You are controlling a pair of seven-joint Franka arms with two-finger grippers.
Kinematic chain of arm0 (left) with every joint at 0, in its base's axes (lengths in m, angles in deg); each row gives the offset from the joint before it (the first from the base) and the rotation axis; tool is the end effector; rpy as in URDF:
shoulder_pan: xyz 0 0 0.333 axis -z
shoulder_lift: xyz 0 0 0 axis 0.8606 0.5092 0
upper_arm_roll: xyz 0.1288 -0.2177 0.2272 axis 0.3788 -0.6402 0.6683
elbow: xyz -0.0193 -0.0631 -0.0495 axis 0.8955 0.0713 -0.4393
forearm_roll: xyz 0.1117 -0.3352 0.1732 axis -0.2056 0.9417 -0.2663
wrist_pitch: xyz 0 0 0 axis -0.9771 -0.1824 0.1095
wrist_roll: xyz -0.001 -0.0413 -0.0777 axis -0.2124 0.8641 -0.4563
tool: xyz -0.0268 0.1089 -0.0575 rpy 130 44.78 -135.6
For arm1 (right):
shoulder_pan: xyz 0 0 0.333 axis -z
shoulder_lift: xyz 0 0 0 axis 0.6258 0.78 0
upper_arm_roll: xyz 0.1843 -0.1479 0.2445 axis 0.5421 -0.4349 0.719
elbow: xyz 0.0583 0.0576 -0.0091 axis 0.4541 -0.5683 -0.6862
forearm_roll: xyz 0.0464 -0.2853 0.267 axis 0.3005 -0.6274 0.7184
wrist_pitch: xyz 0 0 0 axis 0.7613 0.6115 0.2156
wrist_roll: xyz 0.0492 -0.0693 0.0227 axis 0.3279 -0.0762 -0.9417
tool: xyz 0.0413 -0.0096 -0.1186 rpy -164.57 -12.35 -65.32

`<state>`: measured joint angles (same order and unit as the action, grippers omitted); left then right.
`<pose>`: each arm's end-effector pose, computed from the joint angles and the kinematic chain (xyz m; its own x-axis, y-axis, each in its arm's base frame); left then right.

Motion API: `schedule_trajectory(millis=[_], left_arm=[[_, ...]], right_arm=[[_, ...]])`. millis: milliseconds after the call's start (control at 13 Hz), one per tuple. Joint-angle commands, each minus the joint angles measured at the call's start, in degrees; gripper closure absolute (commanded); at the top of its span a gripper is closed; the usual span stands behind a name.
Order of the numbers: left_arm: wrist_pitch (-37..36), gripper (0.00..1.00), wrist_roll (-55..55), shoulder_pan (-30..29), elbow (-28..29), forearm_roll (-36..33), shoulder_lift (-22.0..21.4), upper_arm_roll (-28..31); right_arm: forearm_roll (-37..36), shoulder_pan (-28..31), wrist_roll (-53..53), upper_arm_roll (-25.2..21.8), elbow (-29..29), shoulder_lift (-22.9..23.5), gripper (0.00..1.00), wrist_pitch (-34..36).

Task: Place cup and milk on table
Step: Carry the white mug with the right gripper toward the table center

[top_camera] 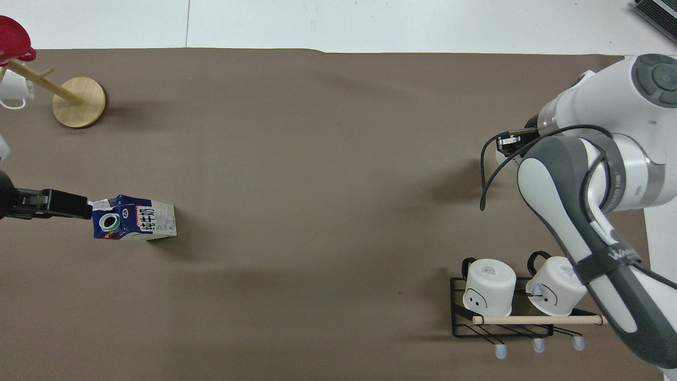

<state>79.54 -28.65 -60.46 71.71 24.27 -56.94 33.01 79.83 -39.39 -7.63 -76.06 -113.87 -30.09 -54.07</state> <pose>0.5005 -0.0285 0.6100 0.9969 -0.0682 -0.0390 -0.0659 -0.9962 0.0569 0.6416 0.0545 0.4665 0.9982 0.0477 0.0364 0.0476 -0.9989 0.0035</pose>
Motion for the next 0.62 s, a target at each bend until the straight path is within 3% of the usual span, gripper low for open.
schedule_trajectory(millis=[0, 308, 538], left_arm=[[1.31, 0.00, 0.60, -0.42, 2.06, -1.13, -1.67, -0.25], [1.31, 0.00, 0.60, -0.42, 2.06, -1.13, -1.67, -0.25], [1.31, 0.00, 0.60, -0.42, 2.06, -1.13, -1.67, -0.25]], right_arm=[[-1.25, -3.81, 5.39, 0.13, 5.74, 0.56, 1.00, 5.87], [-2.23, -14.45, 19.90, 0.31, 8.55, 0.74, 1.00, 7.54], [-3.45, -21.39, 22.90, 0.31, 9.09, 1.61, 1.00, 8.61]])
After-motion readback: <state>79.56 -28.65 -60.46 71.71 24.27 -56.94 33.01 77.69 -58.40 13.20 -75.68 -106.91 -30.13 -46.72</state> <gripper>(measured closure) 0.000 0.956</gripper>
